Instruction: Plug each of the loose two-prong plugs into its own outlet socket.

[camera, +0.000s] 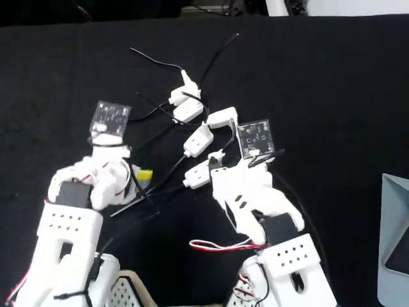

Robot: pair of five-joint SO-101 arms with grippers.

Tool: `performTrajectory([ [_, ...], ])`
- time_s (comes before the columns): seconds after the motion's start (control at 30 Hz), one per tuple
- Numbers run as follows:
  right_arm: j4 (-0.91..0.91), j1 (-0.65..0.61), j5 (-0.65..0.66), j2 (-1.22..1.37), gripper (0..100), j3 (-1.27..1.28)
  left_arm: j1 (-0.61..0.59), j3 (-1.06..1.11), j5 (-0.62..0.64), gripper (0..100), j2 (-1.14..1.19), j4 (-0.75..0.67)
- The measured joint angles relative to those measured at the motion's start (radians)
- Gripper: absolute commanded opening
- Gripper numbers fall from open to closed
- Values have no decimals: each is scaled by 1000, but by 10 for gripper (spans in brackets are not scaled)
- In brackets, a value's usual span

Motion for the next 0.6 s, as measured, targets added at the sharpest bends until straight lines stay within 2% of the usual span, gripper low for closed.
performTrajectory([
  [0.3, -172, -5, 213, 60, 13, 110, 0, 160, 17, 289, -98, -64],
  [0.6, -224, -29, 247, 87, 13, 124, 0, 160, 17, 289, -100, -74],
])
